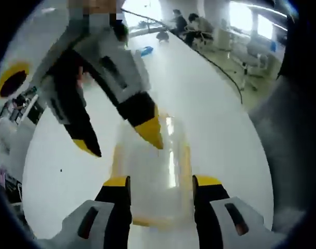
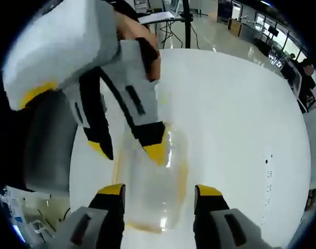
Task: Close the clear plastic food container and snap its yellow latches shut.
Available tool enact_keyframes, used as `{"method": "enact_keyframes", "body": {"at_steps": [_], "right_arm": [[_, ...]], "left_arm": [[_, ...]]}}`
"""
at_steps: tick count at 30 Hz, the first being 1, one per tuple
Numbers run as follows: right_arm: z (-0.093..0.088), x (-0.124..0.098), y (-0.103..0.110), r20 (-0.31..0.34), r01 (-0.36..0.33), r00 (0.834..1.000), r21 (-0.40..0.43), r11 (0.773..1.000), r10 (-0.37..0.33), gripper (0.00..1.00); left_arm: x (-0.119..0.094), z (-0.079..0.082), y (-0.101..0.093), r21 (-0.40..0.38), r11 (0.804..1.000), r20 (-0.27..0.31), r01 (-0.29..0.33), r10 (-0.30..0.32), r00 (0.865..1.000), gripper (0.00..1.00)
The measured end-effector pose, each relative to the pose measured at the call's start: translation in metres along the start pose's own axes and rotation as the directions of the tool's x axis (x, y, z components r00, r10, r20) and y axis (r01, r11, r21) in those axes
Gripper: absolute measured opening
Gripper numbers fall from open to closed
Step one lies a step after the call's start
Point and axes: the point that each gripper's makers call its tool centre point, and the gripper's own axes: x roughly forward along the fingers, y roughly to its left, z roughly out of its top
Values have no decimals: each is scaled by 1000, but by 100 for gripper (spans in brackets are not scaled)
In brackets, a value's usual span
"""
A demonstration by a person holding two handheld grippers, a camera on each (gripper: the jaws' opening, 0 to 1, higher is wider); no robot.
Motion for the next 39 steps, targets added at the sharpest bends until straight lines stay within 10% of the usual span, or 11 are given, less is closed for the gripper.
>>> {"method": "enact_keyframes", "body": {"at_steps": [23,30,39], "right_arm": [[-2,4,4,79,105,990,118,987,-114,59],[-14,1,1,103,153,975,341,927,-199,54],[-11,-14,-17,173,231,905,564,793,-387,51]], "left_arm": [[-7,-13,25,-197,978,-65,-67,55,996,51],[-8,-15,29,-289,946,-83,-148,129,988,48],[-18,-24,36,-491,826,-120,-276,250,961,50]]}}
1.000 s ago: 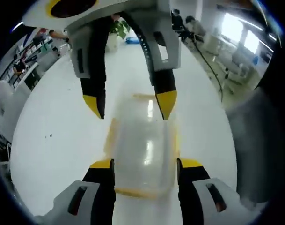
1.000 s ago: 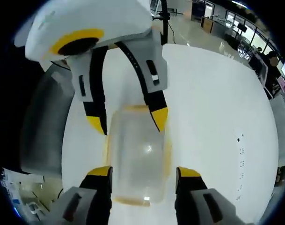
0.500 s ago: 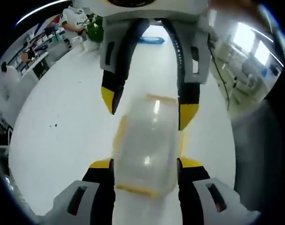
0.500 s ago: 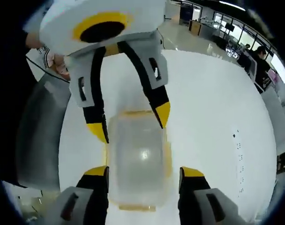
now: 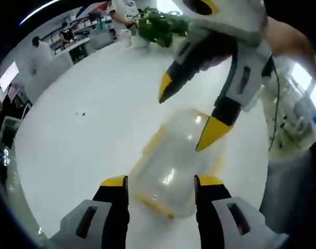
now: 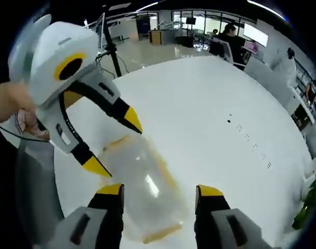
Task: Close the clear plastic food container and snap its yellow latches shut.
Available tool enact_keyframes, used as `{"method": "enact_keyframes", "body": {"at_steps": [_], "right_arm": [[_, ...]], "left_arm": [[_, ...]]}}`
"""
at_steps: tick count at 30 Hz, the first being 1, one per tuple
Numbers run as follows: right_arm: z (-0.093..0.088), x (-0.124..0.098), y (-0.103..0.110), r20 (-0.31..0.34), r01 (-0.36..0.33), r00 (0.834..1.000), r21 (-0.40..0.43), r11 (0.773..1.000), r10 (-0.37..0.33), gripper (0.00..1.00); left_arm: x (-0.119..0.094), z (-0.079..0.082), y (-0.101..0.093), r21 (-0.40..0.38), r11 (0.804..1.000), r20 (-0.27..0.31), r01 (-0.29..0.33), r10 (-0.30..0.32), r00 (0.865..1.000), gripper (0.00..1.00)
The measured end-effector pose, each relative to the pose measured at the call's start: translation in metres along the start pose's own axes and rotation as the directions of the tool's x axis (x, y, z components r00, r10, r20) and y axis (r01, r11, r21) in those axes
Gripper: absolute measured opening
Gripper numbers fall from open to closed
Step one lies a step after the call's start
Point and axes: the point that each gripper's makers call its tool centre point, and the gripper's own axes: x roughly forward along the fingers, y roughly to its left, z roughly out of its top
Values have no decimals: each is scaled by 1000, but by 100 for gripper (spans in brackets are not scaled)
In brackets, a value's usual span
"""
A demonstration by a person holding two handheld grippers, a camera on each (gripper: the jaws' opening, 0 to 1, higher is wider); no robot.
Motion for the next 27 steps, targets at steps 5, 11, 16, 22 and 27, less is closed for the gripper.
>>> {"method": "enact_keyframes", "body": {"at_steps": [5,11,16,22,27], "right_arm": [[-10,-6,5,-37,73,997,132,989,-69,66],[-28,-7,9,-102,161,985,230,960,-141,73],[-31,-11,10,-89,200,980,307,930,-181,72],[-32,-16,7,-82,210,978,307,928,-194,74],[-30,-18,3,-50,207,978,321,924,-202,71]], "left_arm": [[-6,-2,8,-112,991,8,-73,74,997,51],[-13,-5,11,-208,968,-9,-137,138,990,52],[-14,-8,11,-251,953,-28,-168,166,986,53],[-13,-8,8,-259,951,-31,-168,166,986,54],[-14,-2,7,-292,943,9,-157,166,986,54]]}}
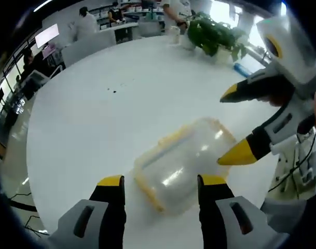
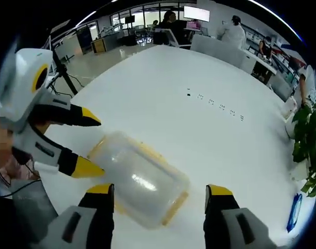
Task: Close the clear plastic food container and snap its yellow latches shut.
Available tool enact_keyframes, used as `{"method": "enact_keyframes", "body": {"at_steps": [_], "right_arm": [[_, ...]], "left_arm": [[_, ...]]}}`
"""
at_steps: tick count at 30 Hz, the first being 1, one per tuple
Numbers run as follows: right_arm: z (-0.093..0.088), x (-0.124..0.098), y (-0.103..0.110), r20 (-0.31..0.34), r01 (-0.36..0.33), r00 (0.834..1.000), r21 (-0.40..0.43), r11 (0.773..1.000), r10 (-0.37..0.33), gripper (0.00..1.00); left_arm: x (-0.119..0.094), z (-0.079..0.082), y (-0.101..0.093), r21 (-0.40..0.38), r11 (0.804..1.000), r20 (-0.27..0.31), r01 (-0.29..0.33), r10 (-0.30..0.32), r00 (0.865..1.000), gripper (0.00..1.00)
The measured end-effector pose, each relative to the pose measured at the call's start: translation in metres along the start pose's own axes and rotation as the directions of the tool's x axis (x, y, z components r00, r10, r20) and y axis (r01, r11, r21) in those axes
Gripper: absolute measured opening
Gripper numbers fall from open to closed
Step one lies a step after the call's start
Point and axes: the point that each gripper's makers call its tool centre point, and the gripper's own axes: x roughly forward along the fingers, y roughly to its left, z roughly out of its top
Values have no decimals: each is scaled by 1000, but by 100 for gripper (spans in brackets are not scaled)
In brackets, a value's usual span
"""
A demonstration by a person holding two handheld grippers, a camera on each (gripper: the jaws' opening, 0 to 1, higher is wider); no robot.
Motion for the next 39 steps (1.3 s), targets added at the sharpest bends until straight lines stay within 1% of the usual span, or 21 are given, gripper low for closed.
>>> {"method": "enact_keyframes", "body": {"at_steps": [3,4,5,6,8,9,10,12,15,17,19,20,21,23,25,30,32,34,35,37,39], "right_arm": [[0,1,4,22,-19,1000,14,1000,18,70],[0,1,4,28,-19,999,17,1000,19,70],[3,1,4,55,-24,998,33,999,23,69],[7,1,6,95,-42,995,69,997,35,67],[7,2,6,126,-60,991,103,993,47,66],[7,2,6,135,-65,990,119,991,48,66],[7,2,6,159,-68,986,141,988,46,66],[4,3,4,183,-64,983,160,985,34,65],[0,5,5,225,-83,974,186,979,40,64],[-3,8,5,244,-97,969,230,968,39,64],[-1,9,7,283,-134,958,289,948,49,64],[-2,9,6,292,-138,955,308,941,44,65],[-4,10,5,292,-140,956,328,934,41,65],[-8,12,4,267,-113,963,305,945,29,65],[-6,13,3,262,-102,965,282,954,26,65],[-13,15,-2,241,-83,971,299,951,9,64],[-21,19,-3,214,-65,977,302,951,-1,64],[-25,21,-2,208,-69,978,309,948,4,63],[-28,22,-1,202,-73,979,316,946,8,63],[-30,24,0,198,-74,980,310,948,12,60],[-31,25,0,199,-74,980,300,951,14,54]], "left_arm": [[1,1,0,-28,999,28,21,-20,999,53],[3,1,-5,-67,996,47,53,-50,998,53],[3,2,-4,-97,994,64,56,-50,997,53],[3,0,-2,-94,994,67,52,-46,997,53],[3,-5,0,-104,993,76,52,-44,996,52],[3,-5,0,-127,990,87,62,-52,995,52],[4,-6,-2,-172,982,109,82,-64,992,52],[4,-10,4,-183,981,121,70,-48,992,53],[6,-14,6,-226,971,152,81,-47,987,54],[9,-18,9,-292,952,165,90,-43,985,54],[8,-18,12,-357,928,205,106,-33,978,54],[8,-20,13,-372,923,205,103,-26,978,54],[8,-23,14,-381,919,200,102,-26,979,54],[9,-27,14,-378,921,188,94,-23,982,54],[10,-28,14,-370,925,182,89,-22,983,54],[12,-28,13,-396,912,186,104,-31,982,54],[15,-30,10,-390,915,178,102,-33,983,50],[17,-32,8,-383,918,170,99,-35,985,44],[18,-32,8,-383,918,171,101,-37,985,44],[22,-32,4,-391,913,172,115,-50,984,48],[24,-33,-1,-390,911,172,132,-69,983,49]]}}
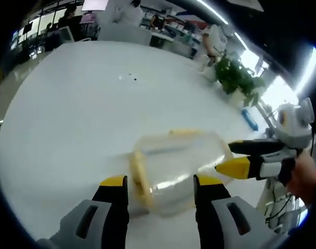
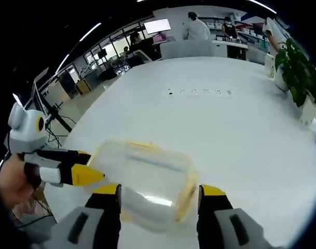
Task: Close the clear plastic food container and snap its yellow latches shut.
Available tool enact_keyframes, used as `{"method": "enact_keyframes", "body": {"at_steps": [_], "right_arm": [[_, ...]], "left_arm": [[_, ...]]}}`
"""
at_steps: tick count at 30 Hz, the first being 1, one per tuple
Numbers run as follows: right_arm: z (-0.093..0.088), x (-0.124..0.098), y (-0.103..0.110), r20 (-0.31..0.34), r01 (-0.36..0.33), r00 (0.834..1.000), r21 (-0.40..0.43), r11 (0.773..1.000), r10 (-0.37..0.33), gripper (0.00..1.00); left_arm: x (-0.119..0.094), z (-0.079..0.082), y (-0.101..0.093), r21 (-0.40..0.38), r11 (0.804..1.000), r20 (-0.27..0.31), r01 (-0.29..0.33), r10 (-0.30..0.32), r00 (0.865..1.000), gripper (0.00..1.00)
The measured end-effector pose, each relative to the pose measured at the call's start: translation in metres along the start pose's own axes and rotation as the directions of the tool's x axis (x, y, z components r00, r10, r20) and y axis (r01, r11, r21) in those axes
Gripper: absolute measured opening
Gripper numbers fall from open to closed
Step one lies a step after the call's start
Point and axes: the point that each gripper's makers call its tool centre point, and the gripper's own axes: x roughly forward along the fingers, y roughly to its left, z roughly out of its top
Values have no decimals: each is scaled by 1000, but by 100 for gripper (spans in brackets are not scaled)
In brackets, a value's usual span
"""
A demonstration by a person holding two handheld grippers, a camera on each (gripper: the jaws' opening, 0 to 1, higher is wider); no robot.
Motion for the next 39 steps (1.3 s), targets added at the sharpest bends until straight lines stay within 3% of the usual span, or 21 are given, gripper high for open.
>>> {"method": "enact_keyframes", "body": {"at_steps": [11,12,13,15,16,17,18,39], "right_arm": [[0,6,6,11,-7,1000,-1,1000,7,52],[-8,4,3,-14,-13,1000,-39,999,12,52],[-5,5,3,12,1,1000,19,1000,-1,52],[-4,6,3,18,7,1000,25,1000,-7,51],[-3,7,3,20,18,1000,27,999,-18,52],[2,7,0,32,31,999,26,999,-32,53],[3,8,-1,38,39,998,36,999,-40,53],[6,16,15,66,37,997,28,999,-39,53]], "left_arm": [[6,2,-3,-50,998,54,-22,24,998,52],[7,1,-4,-45,999,62,-23,26,998,52],[6,1,-3,-55,998,58,-24,27,998,51],[7,1,-3,-68,997,52,-19,23,998,51],[7,-4,-7,-82,997,25,-2,4,1000,48],[6,4,-20,-165,984,68,60,-50,996,48],[4,3,-10,-95,995,63,17,-11,998,48],[3,-2,2,-103,994,59,-33,39,997,50]]}}
